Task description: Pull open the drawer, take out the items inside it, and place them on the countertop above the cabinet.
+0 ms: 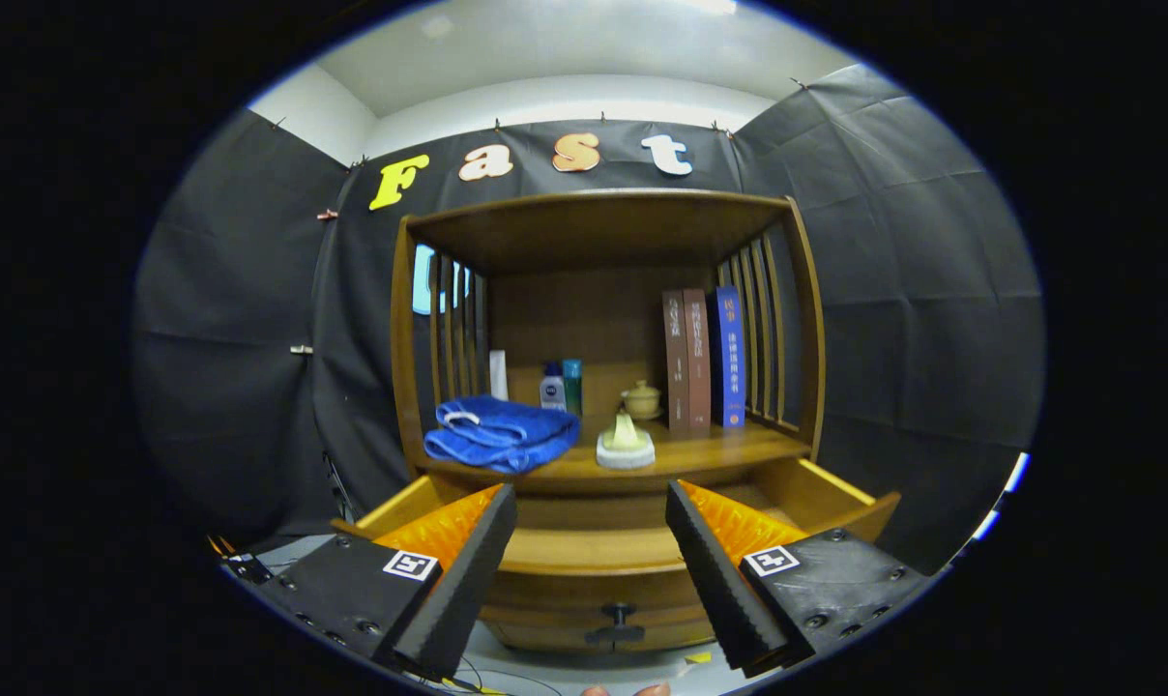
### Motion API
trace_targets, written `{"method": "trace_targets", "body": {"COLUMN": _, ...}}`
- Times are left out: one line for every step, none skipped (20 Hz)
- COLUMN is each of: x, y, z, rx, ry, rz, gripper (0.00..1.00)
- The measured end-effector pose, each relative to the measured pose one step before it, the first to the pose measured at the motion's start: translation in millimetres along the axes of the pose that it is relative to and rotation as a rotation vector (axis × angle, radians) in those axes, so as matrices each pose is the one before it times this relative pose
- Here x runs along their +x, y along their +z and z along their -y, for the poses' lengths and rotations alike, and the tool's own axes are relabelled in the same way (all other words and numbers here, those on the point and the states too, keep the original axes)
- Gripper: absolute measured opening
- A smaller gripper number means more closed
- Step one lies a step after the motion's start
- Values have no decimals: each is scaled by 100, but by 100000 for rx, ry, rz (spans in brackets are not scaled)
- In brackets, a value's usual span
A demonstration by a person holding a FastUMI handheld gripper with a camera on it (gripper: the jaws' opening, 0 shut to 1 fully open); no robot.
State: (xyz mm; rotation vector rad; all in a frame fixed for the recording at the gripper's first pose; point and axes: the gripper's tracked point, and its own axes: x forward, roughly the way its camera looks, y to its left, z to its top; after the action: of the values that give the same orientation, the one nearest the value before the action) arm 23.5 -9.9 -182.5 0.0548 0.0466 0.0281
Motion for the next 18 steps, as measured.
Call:
{"method": "trace_targets", "body": {"x": -31, "y": -1634, "z": 408, "rx": -544, "ry": -1205, "rz": -1403, "gripper": 99}}
{"method": "trace_targets", "body": {"x": 49, "y": -1589, "z": 376, "rx": -793, "ry": -786, "rz": -1844, "gripper": 99}}
{"method": "trace_targets", "body": {"x": 156, "y": -1526, "z": 303, "rx": -642, "ry": -802, "rz": -1388, "gripper": 99}}
{"method": "trace_targets", "body": {"x": 164, "y": -1259, "z": 253, "rx": -151, "ry": -317, "rz": -1846, "gripper": 99}}
{"method": "trace_targets", "body": {"x": -5, "y": -1577, "z": -77, "rx": 280, "ry": -76, "rz": -1546, "gripper": 99}}
{"method": "trace_targets", "body": {"x": 459, "y": -1156, "z": 222, "rx": 231, "ry": -434, "rz": -1918, "gripper": 99}}
{"method": "trace_targets", "body": {"x": 410, "y": -1028, "z": 257, "rx": -53, "ry": -323, "rz": -1306, "gripper": 99}}
{"method": "trace_targets", "body": {"x": 306, "y": -821, "z": 164, "rx": -408, "ry": -212, "rz": -1391, "gripper": 99}}
{"method": "trace_targets", "body": {"x": 682, "y": -358, "z": 244, "rx": -694, "ry": -148, "rz": -1500, "gripper": 99}}
{"method": "trace_targets", "body": {"x": 315, "y": -387, "z": 107, "rx": -869, "ry": -458, "rz": -657, "gripper": 99}}
{"method": "trace_targets", "body": {"x": 298, "y": -225, "z": 30, "rx": -888, "ry": -185, "rz": -158, "gripper": 100}}
{"method": "trace_targets", "body": {"x": 84, "y": -96, "z": -71, "rx": -490, "ry": -343, "rz": -76, "gripper": 99}}
{"method": "trace_targets", "body": {"x": 79, "y": -241, "z": -28, "rx": 9, "ry": 355, "rz": -60, "gripper": 100}}
{"method": "trace_targets", "body": {"x": 137, "y": -65, "z": -180, "rx": -401, "ry": 228, "rz": 281, "gripper": 100}}
{"method": "trace_targets", "body": {"x": -49, "y": -133, "z": -224, "rx": -822, "ry": -143, "rz": 31, "gripper": 100}}
{"method": "trace_targets", "body": {"x": -126, "y": 103, "z": -16, "rx": -148, "ry": -81, "rz": 1020, "gripper": 99}}
{"method": "trace_targets", "body": {"x": -45, "y": 39, "z": 15, "rx": -614, "ry": -63, "rz": 642, "gripper": 99}}
{"method": "trace_targets", "body": {"x": 30, "y": -5, "z": -49, "rx": 24, "ry": 145, "rz": 252, "gripper": 99}}
